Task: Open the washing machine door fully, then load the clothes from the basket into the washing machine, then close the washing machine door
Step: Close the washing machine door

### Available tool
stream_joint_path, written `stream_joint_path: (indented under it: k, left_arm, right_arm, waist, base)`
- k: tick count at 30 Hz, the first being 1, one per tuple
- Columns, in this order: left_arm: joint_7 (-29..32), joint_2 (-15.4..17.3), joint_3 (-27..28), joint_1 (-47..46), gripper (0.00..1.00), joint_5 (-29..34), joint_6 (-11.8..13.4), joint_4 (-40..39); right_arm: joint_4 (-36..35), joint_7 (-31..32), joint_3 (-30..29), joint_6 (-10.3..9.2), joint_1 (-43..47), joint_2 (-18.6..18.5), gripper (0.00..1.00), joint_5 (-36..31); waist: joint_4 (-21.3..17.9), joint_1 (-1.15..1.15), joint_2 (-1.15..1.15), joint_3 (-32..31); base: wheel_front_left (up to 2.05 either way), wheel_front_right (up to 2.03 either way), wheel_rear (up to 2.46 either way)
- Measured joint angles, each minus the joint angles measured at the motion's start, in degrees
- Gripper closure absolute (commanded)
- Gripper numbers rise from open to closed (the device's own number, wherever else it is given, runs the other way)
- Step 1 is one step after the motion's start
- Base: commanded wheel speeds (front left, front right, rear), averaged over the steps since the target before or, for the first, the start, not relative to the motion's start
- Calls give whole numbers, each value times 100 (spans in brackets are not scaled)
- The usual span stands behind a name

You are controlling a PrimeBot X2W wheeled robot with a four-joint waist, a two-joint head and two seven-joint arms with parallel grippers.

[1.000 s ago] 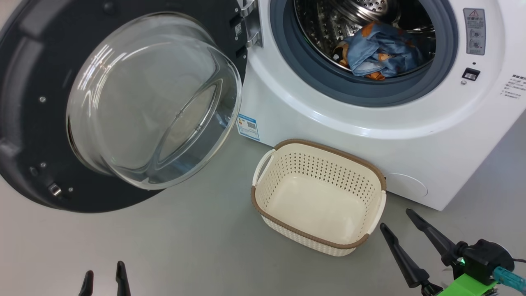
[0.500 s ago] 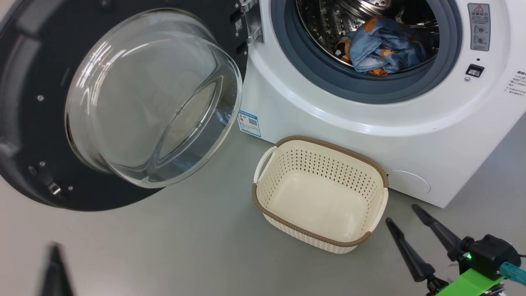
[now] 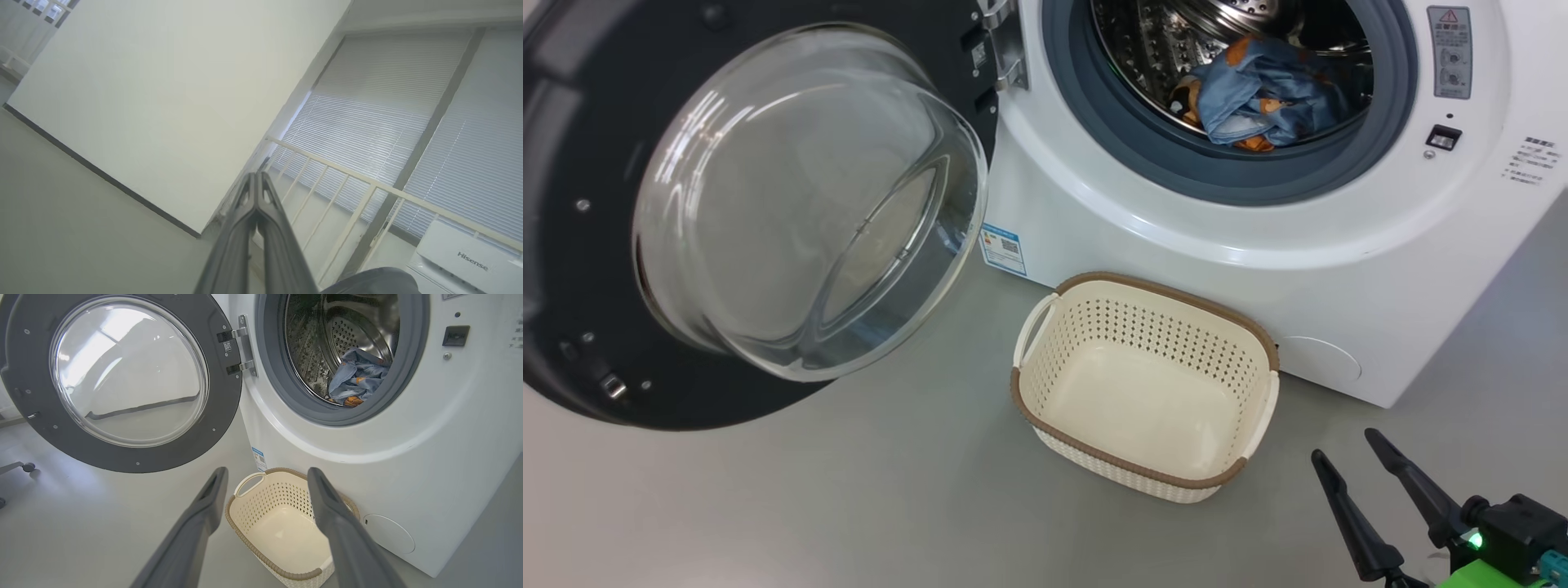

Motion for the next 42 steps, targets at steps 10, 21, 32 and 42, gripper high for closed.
stream_joint_path:
  k: [10, 21, 32, 42]
  left_arm:
    - [1856, 1277, -218, -1432, 100, -2141, -15, 2425]
    - [4142, 1703, -846, -1948, 100, -2780, 79, 4113]
    - [4957, 1680, -1188, -1982, 100, -2882, 68, 4107]
    - [5850, 1757, -1396, -1823, 100, -3161, 51, 3490]
  right_arm:
    - [-83, 0, -140, 0, 77, -12, 0, 0]
    - [-149, 0, -132, 0, 92, -68, 0, -1]
    - [-156, 0, -114, 0, 90, -74, 0, 0]
    - [-134, 1, -119, 0, 91, -47, 0, 0]
  waist:
    - [-126, 0, 0, 166]
    - [-241, 0, 0, 326]
    - [-383, 0, 0, 351]
    - [-426, 0, 0, 253]
  base:
    - [0, 0, 0]
    - [0, 0, 0]
    - [0, 0, 0]
    - [0, 0, 0]
